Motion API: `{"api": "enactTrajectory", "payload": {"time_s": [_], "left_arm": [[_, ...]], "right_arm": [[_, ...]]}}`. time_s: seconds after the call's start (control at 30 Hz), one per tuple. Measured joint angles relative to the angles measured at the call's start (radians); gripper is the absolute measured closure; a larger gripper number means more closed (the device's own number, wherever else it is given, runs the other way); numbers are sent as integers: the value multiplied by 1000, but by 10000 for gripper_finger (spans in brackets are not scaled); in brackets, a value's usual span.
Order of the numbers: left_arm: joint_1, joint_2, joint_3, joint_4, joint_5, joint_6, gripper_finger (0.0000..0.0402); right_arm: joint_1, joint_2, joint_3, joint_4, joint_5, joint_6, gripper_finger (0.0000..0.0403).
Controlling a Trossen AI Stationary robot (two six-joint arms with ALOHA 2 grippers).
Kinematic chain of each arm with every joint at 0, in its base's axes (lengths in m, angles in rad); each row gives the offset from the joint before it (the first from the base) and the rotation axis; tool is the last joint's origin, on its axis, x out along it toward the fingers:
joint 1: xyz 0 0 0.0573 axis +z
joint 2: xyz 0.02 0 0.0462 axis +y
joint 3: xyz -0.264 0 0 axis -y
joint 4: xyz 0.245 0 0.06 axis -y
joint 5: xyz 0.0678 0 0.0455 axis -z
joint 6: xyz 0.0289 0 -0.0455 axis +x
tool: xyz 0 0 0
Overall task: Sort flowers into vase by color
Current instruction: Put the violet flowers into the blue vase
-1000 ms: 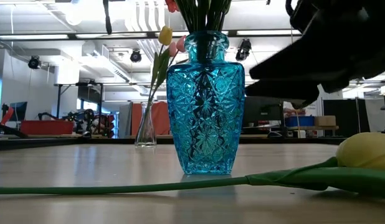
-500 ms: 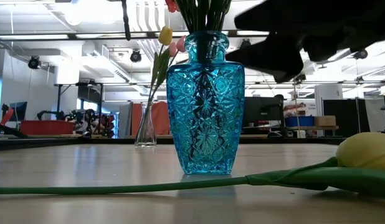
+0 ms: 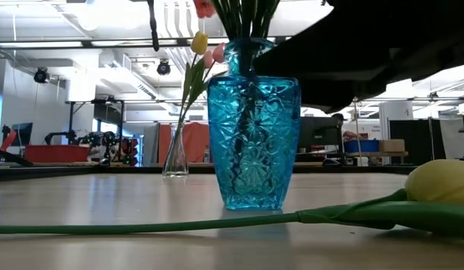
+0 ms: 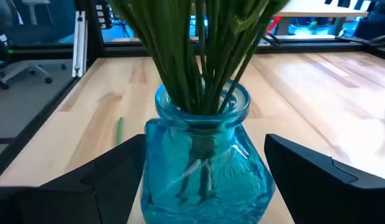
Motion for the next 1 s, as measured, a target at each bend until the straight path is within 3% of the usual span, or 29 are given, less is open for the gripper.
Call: {"api": "enactTrajectory", "payload": {"time_s": [0.6, 1.0], "left_arm": [[17, 34, 0, -33, 0, -74, 401], [18, 50, 0, 1, 0, -73, 401]], "right_arm": [[-24, -6, 30, 6, -38, -84, 91], [-46, -6, 30, 8, -87, -102, 135]]}}
